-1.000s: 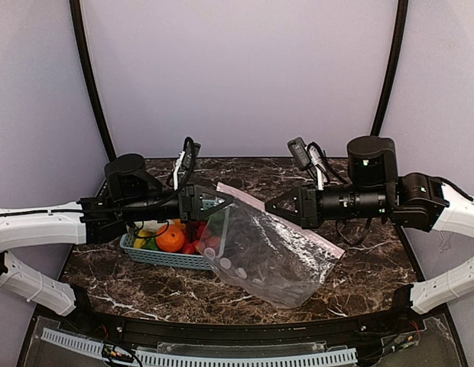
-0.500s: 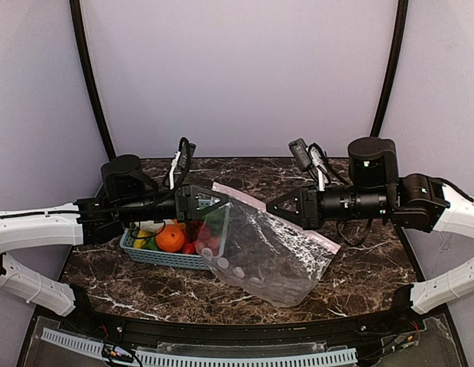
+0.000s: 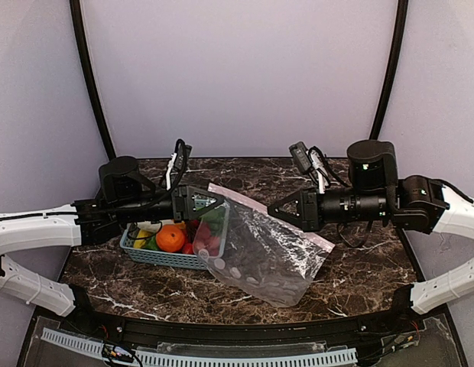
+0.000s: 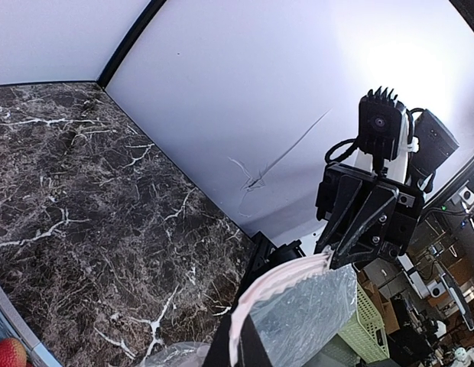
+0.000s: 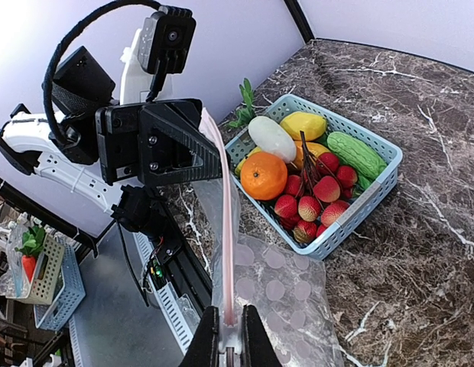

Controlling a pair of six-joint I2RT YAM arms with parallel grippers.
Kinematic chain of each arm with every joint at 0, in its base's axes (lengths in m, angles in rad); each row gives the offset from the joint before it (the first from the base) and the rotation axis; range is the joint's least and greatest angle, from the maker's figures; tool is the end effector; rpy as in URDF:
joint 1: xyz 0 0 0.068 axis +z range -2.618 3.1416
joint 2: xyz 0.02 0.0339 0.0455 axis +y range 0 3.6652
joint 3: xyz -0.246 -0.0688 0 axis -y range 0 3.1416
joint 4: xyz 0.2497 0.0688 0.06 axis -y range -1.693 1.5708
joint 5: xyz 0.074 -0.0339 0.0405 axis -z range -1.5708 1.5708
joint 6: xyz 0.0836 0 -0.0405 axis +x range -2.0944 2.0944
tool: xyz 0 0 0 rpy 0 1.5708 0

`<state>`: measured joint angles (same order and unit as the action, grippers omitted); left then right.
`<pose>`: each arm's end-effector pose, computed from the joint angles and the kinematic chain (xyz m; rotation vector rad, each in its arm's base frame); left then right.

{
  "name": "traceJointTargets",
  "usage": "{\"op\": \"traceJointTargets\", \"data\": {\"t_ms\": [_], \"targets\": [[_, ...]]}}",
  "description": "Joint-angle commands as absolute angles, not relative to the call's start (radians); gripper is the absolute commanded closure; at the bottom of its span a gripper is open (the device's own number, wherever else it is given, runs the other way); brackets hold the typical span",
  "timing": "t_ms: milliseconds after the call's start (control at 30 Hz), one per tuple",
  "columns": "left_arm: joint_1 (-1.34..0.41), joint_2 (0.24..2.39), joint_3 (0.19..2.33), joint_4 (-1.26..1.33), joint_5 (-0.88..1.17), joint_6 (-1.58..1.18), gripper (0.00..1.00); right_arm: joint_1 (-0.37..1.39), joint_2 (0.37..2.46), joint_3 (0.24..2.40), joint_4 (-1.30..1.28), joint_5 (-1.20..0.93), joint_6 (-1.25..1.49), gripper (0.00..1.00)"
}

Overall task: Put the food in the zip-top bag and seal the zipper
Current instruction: Unzip the zipper from the zipper food storage bag.

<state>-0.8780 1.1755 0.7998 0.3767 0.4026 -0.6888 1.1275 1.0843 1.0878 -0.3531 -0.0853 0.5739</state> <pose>0.1859 -0.2752 0.3049 0.5238 1.7170 -1.4967 0.1232 0.2761 0.3380 -0.6399 2.0208 1.1743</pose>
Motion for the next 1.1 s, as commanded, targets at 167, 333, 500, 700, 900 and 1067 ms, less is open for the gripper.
{"op": "traceJointTargets", "data": {"t_ms": [167, 333, 500, 700, 900, 1067], "targets": [[-0.839, 1.133, 0.769, 0.339, 0.356, -0.693, 0.99, 1.12, 1.049, 1.071, -0.373, -0.075, 0.583, 1.0], [-0.833, 1.129, 0.759, 0.339, 0.355, -0.694, 0.99, 1.119, 1.046, 1.071, -0.373, -0.07, 0.583, 1.0], [-0.825, 1.124, 0.75, 0.334, 0.354, -0.695, 0.99, 1.116, 1.045, 1.068, -0.374, -0.071, 0.582, 1.0], [-0.814, 1.111, 0.738, 0.329, 0.353, -0.696, 0.99, 1.112, 1.044, 1.065, -0.376, -0.071, 0.584, 1.0], [-0.801, 1.098, 0.726, 0.323, 0.353, -0.696, 0.99, 1.107, 1.043, 1.066, -0.378, -0.07, 0.581, 1.0], [-0.786, 1.092, 0.717, 0.321, 0.357, -0.699, 0.99, 1.101, 1.045, 1.064, -0.38, -0.073, 0.58, 1.0]]}}
